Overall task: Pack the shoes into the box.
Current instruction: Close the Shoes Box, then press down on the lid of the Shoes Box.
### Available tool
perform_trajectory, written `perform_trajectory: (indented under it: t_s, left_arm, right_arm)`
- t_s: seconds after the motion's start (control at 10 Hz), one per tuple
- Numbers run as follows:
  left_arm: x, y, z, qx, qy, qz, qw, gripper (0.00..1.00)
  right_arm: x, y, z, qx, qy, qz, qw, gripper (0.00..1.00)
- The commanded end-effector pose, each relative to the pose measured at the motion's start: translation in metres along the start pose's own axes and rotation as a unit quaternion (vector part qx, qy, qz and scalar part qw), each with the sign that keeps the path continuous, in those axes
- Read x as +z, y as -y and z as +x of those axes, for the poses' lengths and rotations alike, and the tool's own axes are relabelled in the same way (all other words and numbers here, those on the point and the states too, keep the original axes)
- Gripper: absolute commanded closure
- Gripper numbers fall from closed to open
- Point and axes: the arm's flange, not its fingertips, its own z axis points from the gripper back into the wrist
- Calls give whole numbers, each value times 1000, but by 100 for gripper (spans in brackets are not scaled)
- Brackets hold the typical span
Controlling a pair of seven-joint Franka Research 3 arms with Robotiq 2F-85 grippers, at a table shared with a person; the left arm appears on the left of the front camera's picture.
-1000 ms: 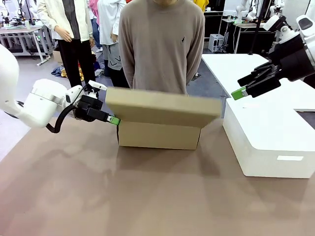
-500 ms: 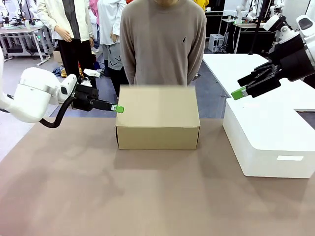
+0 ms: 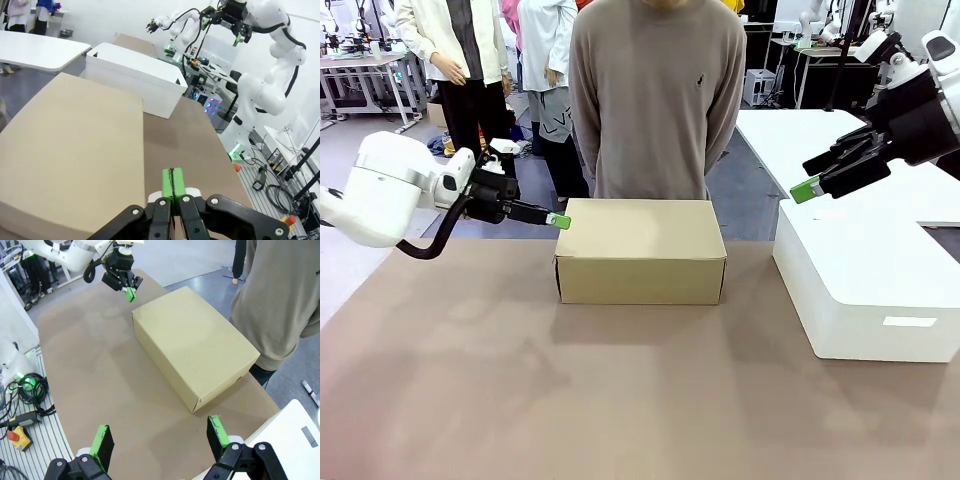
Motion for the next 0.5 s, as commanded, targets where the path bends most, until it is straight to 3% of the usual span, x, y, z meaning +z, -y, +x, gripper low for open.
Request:
perform_trajectory:
  t_s: [0.0,0.4]
  left_arm:
    - [-1,0,2,2,4,-9,1000,100]
    - [-1,0,2,2,4,-9,1000,100]
  right_arm:
    - [-2,4,0,10,14,8,1000,0]
    - [-2,4,0,10,14,8,1000,0]
